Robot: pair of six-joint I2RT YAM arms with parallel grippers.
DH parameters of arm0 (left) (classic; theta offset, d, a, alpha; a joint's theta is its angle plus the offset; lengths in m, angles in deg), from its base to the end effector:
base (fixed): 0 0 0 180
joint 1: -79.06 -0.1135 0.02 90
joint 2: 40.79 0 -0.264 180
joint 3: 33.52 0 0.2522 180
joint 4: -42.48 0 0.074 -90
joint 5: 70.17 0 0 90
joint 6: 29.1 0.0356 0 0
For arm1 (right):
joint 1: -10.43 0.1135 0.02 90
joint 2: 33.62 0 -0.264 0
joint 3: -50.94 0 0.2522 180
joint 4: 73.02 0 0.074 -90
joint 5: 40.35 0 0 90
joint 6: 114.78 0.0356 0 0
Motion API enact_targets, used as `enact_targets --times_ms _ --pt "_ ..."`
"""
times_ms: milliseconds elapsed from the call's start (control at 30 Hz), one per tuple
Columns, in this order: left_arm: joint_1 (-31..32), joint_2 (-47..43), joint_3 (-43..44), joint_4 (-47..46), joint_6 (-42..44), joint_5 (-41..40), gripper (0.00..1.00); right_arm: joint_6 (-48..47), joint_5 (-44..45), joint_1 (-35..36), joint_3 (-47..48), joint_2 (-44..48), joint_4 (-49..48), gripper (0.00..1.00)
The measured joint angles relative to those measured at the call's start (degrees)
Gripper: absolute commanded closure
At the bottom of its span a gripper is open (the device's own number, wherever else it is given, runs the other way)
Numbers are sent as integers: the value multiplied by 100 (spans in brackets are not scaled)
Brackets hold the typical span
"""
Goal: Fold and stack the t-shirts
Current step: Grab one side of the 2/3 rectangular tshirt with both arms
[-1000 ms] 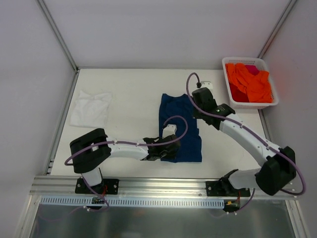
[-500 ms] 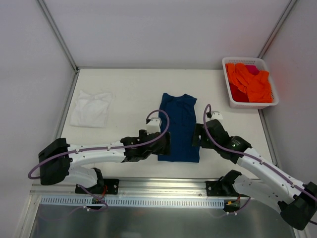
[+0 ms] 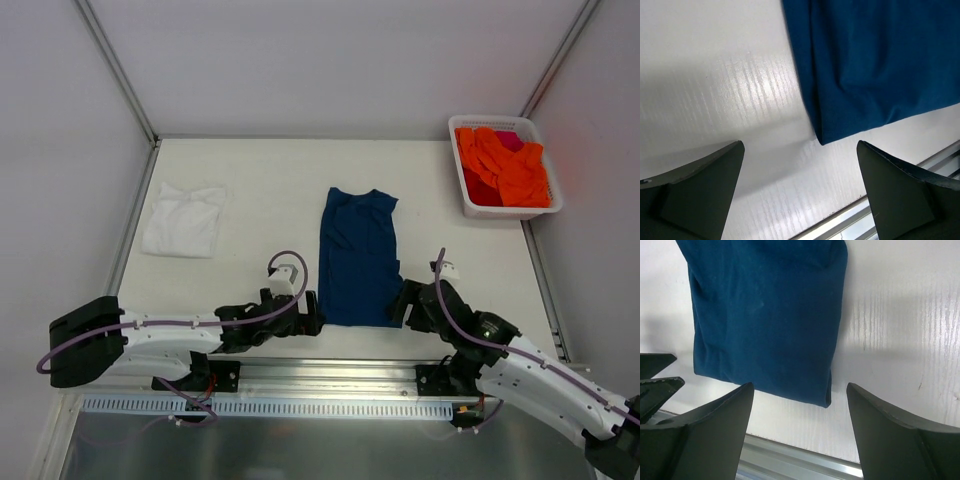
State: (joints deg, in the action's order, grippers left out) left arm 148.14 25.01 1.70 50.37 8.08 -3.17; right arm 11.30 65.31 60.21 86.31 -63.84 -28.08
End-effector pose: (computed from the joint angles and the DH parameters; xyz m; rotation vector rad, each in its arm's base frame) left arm 0.0889 -0.1935 0.1596 0.1004 2.2796 -0.7338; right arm 0.0889 0.0902 0.1997 -0.1260 2.2794 0.4976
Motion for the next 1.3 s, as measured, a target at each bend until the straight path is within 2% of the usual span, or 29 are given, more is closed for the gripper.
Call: enact_targets --times_ms 300,533,633,800,1033,1167,1300 --pt "-13 -79 -1038 -2380 -9 319 1 501 343 463 -140 4 122 22" --pt "-52 1099 -1078 -4172 -105 894 1 811 675 1060 -136 -837 -4 22" --pt "-55 1556 -973 -4671 -186 1097 1 914 798 1266 -107 -1156 -87 21" --pt "-55 1674 -841 -4682 -205 1233 1 1025 1012 1427 61 -1235 -101 21" --pt "-55 1143 -743 -3716 -160 1198 1 1130 1276 1429 70 -1045 -136 20" --pt "-55 1152 -538 -3353 -144 1185 1 1147 1338 1429 70 -1268 -146 20" --pt "-55 1432 -367 -3421 -146 1189 2 1147 1346 1429 85 -1641 -245 20"
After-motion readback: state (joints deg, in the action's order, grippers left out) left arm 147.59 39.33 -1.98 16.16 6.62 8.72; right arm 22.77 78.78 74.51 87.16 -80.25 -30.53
